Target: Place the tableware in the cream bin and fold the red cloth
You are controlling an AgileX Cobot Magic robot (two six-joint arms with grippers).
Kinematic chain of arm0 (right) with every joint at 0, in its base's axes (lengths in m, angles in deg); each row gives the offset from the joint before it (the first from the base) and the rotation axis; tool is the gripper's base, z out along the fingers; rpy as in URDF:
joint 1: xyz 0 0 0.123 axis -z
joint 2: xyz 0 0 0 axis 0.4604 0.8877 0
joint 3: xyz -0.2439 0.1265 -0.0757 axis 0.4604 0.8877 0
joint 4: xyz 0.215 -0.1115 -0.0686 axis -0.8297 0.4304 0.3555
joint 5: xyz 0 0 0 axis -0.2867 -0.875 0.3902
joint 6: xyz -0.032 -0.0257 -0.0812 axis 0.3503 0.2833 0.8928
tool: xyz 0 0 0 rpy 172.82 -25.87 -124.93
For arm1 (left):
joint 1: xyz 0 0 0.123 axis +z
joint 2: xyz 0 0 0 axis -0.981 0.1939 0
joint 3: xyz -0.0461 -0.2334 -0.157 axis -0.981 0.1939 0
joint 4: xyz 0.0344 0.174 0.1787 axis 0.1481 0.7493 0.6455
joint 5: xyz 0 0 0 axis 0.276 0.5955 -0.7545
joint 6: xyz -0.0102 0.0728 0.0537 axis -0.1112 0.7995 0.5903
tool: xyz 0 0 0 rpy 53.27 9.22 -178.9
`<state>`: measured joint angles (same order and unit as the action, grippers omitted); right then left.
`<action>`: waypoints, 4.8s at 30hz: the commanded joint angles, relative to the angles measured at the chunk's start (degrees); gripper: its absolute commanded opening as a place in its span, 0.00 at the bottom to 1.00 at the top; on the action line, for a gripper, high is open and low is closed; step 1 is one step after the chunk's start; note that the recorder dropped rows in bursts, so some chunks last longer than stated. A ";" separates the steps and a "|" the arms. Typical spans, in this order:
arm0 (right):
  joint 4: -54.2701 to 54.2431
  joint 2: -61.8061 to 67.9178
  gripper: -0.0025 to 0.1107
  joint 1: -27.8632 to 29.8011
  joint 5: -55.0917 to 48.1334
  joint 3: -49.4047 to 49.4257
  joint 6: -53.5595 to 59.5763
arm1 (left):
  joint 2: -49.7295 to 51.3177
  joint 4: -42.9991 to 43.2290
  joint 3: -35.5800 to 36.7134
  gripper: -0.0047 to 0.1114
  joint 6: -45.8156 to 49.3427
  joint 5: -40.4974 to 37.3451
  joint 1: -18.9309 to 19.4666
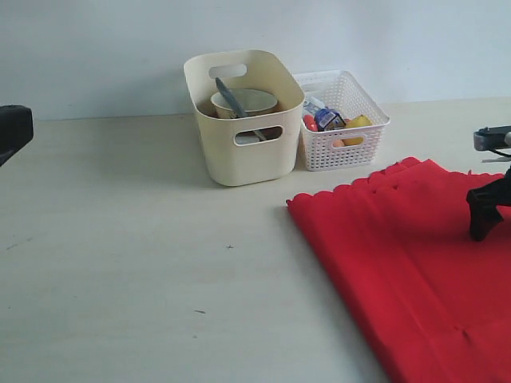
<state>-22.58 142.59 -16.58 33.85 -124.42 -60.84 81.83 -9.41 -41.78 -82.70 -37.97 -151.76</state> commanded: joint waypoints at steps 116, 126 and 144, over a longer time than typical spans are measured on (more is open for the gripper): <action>-18.87 13.27 0.02 21.62 0.80 -17.17 1.94 | -26.33 -63.40 24.26 0.85 52.31 36.87 60.46; -26.64 19.81 0.02 20.77 -3.63 -29.95 3.80 | -32.35 -65.18 24.24 0.85 52.31 27.48 62.32; -36.07 31.67 0.02 17.43 -7.57 -53.03 -0.01 | -40.63 -66.03 32.38 0.85 52.31 26.77 71.19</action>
<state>-58.08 173.88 1.01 24.66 -176.86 -60.09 41.49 -74.96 -9.73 -30.16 -11.49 -80.75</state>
